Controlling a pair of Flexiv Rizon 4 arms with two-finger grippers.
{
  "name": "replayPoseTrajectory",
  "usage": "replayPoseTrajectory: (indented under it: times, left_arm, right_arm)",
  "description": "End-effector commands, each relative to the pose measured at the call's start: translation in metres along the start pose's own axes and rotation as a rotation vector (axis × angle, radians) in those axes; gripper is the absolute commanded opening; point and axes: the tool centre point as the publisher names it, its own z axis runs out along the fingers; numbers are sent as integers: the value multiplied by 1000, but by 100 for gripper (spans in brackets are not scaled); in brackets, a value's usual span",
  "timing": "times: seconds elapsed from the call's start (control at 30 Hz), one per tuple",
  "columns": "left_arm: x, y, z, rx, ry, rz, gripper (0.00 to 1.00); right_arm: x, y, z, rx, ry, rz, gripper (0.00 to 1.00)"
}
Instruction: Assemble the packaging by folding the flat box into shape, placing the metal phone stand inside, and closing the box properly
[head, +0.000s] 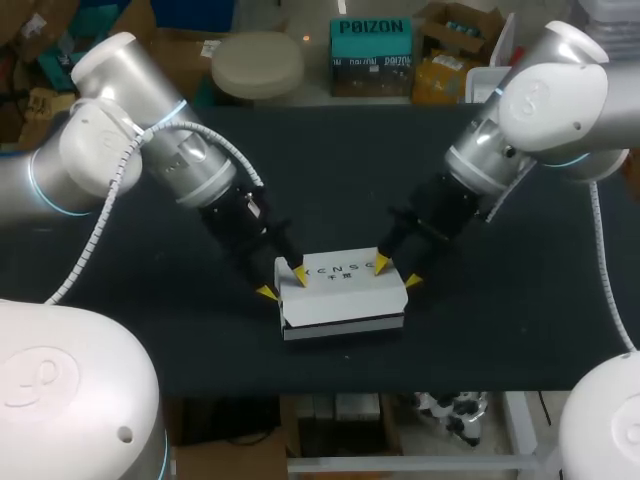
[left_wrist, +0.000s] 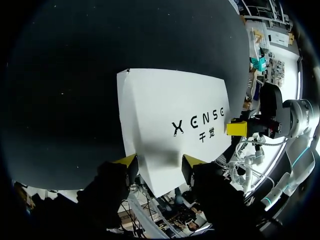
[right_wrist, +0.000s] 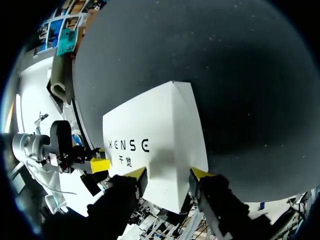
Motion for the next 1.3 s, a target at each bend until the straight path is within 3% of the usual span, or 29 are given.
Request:
replayPoseTrajectory:
  times: [0.03,0.43,1.3]
  left_arm:
    - [3,-1,1,-11,-2,-1,57]
    - [3,0,-3,-47,4,-9,51]
    - [7,-2,-13,-117,27,-37,49]
  right_arm:
    - [4,2,0,25,-2,2,57]
    - [5,1,-2,55,5,4,56]
    - [12,5,-11,115,3,-5,58]
